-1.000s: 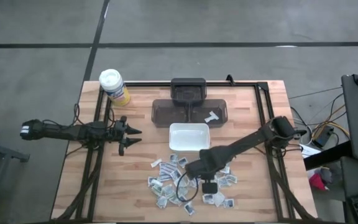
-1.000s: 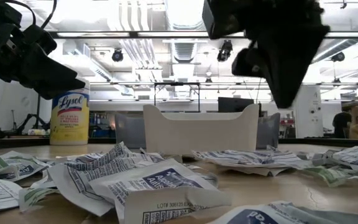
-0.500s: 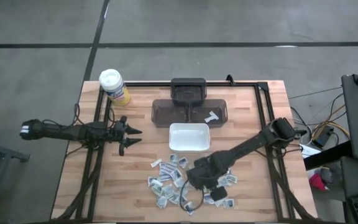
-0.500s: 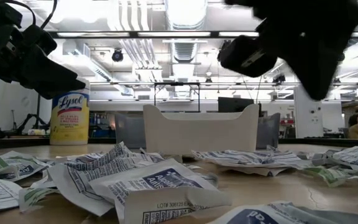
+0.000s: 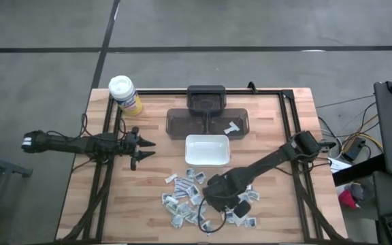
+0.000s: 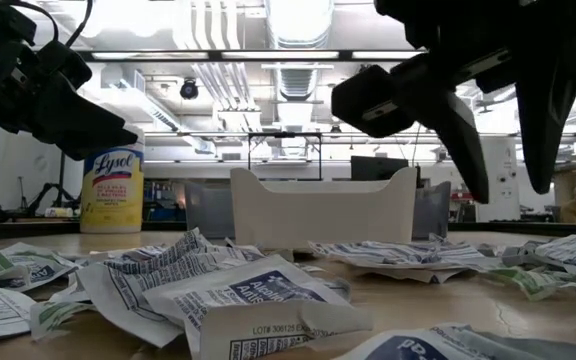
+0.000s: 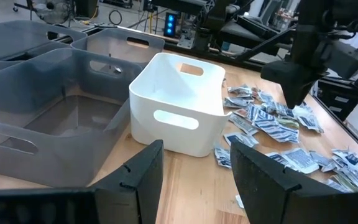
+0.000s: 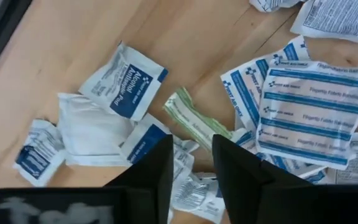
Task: Pick & Place First Aid Supplies
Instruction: Put the green bandage into the bottom right black bin
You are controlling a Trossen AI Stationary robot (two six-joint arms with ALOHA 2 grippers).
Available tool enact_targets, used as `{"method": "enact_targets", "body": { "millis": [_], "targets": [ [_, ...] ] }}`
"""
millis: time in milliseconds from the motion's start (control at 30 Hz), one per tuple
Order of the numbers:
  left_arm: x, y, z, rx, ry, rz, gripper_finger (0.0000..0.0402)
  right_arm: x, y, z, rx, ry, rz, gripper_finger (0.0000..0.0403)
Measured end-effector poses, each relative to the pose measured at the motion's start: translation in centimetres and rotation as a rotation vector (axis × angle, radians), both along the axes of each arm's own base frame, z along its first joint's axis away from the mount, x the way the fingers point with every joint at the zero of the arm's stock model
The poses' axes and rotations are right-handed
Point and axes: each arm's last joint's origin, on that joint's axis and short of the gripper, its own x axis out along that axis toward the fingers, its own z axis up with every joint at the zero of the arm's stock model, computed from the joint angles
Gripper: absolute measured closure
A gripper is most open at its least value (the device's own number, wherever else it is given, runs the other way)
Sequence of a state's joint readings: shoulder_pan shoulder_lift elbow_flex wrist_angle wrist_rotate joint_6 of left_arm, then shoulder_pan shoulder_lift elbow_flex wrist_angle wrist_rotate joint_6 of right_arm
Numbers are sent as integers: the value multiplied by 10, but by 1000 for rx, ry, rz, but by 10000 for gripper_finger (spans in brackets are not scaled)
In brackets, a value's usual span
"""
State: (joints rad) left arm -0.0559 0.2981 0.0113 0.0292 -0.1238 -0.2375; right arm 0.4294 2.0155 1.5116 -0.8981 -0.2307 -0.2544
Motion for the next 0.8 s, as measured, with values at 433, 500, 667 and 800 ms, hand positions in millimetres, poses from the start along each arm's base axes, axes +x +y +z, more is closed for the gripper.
{"method": "enact_targets", "body": {
  "millis": [433,500,667,800],
  "targets": [
    [0,0,0,-6,0,2,218,8,4,-23,-30,-23,85,277],
    [0,0,0,-7,0,2,218,9,5,-30,-38,-7,85,279],
    [0,0,0,-6,0,2,218,12,4,-36,-59,-7,61,277],
    [0,0,0,-5,2,2,218,13,3,-40,-65,1,39,278]
  ]
}}
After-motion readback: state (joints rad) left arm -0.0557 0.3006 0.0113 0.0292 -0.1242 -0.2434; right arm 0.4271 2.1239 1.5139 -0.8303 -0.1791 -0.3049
